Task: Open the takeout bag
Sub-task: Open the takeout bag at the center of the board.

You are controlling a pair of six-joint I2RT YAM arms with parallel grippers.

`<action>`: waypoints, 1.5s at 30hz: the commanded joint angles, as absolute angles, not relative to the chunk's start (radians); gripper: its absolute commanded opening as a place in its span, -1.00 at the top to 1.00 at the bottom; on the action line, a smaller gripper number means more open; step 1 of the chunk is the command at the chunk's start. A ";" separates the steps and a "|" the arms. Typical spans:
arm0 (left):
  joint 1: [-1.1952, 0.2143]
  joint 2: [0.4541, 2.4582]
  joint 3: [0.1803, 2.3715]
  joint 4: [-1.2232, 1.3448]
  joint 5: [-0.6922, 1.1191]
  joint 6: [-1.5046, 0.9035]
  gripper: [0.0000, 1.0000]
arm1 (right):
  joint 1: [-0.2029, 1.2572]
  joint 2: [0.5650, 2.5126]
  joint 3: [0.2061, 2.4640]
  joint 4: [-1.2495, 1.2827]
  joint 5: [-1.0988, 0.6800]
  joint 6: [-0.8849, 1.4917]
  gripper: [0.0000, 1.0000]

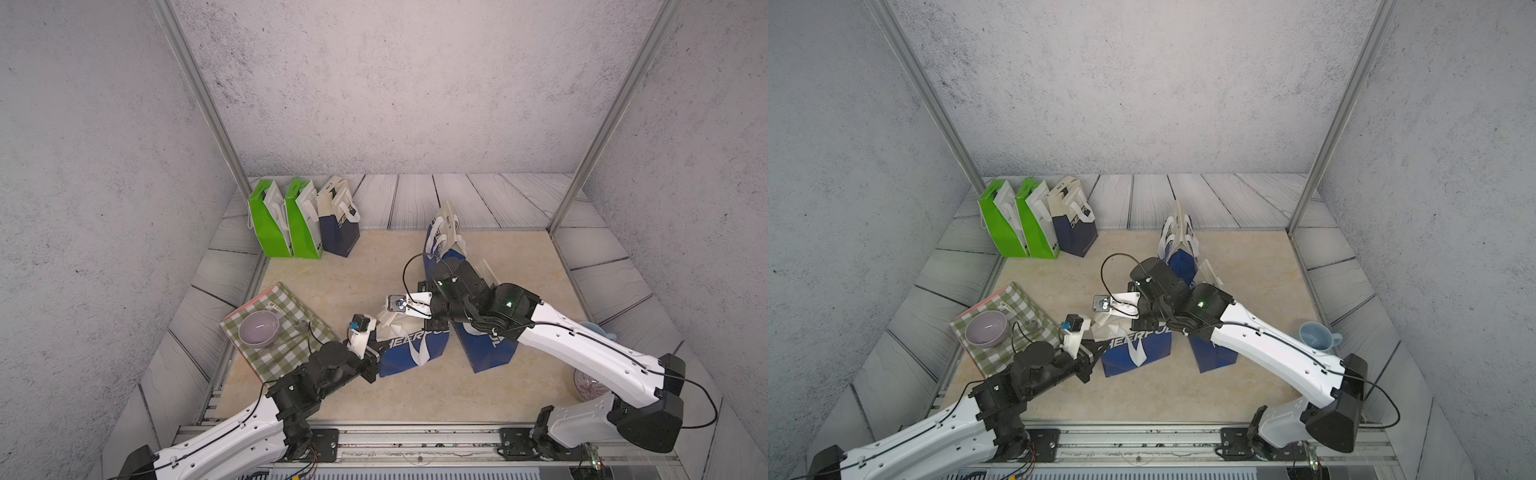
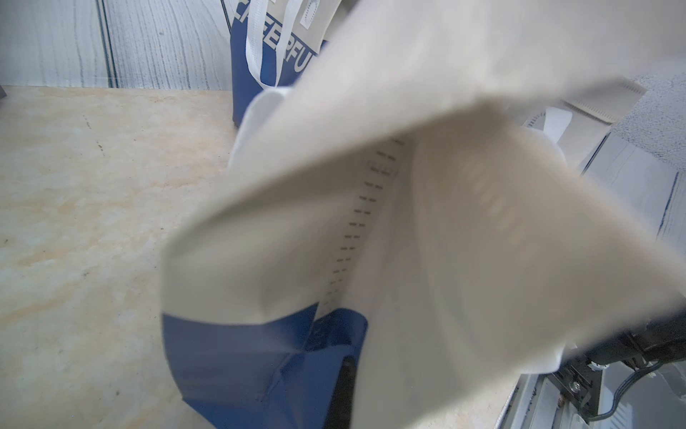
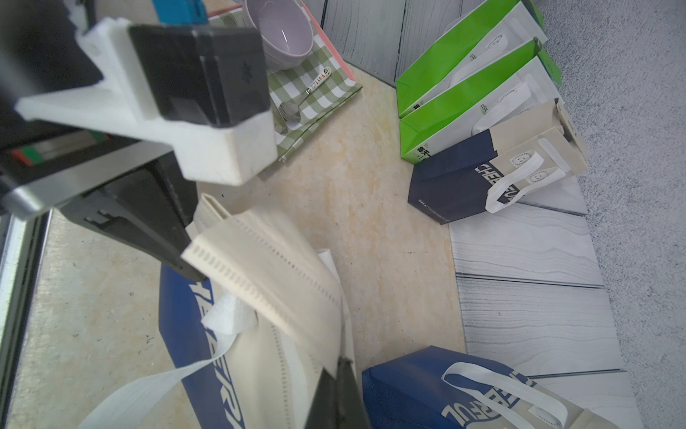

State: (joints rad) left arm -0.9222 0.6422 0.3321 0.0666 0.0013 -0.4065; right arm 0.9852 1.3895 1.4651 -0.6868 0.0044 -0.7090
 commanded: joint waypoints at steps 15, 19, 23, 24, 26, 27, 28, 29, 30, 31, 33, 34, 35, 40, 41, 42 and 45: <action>-0.922 0.647 0.339 0.003 -0.004 -0.395 1.00 | 0.979 1.493 1.738 -0.948 0.005 -0.808 1.00; -0.921 0.640 0.338 -0.002 -0.007 -0.395 1.00 | 0.980 1.513 1.803 -0.986 0.017 -0.825 1.00; -0.922 0.641 0.339 -0.002 -0.006 -0.397 1.00 | 0.979 1.528 1.821 -1.008 0.005 -0.833 1.00; -0.921 0.641 0.339 -0.001 -0.005 -0.397 1.00 | 0.979 1.536 1.822 -1.019 0.011 -0.839 1.00; -0.921 0.643 0.338 0.000 -0.004 -0.397 1.00 | 0.980 1.555 1.837 -1.044 0.026 -0.845 1.00; -0.922 0.643 0.338 -0.001 -0.003 -0.396 1.00 | 0.980 1.558 1.838 -1.048 0.025 -0.845 1.00; -0.922 0.643 0.339 -0.002 0.000 -0.396 1.00 | 0.980 1.560 1.835 -1.045 0.022 -0.845 1.00; -0.921 0.641 0.337 -0.001 -0.002 -0.397 1.00 | 0.979 1.560 1.835 -1.049 0.015 -0.844 1.00; -0.921 0.642 0.337 -0.002 -0.003 -0.397 1.00 | 0.980 1.562 1.834 -1.051 0.009 -0.840 1.00; -0.921 0.642 0.336 0.000 -0.003 -0.397 1.00 | 0.979 1.561 1.831 -1.049 0.007 -0.835 1.00; -0.921 0.641 0.337 0.000 -0.003 -0.395 1.00 | 0.980 1.554 1.804 -1.032 0.010 -0.832 1.00; -0.921 0.643 0.338 0.000 -0.003 -0.396 1.00 | 0.980 1.548 1.785 -1.016 0.016 -0.829 1.00; -0.921 0.644 0.338 0.000 -0.003 -0.395 1.00 | 0.979 1.541 1.763 -0.999 0.024 -0.827 1.00; -0.922 0.643 0.336 0.003 0.000 -0.399 1.00 | 0.979 1.507 1.688 -0.933 0.036 -0.796 0.71; -0.921 0.642 0.336 0.003 0.000 -0.399 1.00 | 0.979 1.501 1.676 -0.918 0.041 -0.789 0.59; -0.921 0.642 0.337 0.005 0.000 -0.400 1.00 | 0.979 1.494 1.660 -0.904 0.050 -0.781 0.48; -0.921 0.641 0.337 0.008 0.000 -0.399 1.00 | 0.980 1.478 1.628 -0.872 0.074 -0.768 0.30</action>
State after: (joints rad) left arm -0.9222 0.6403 0.3325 0.0559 0.0013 -0.4072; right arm 0.9840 1.5169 1.6543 -0.9180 0.0341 -0.7959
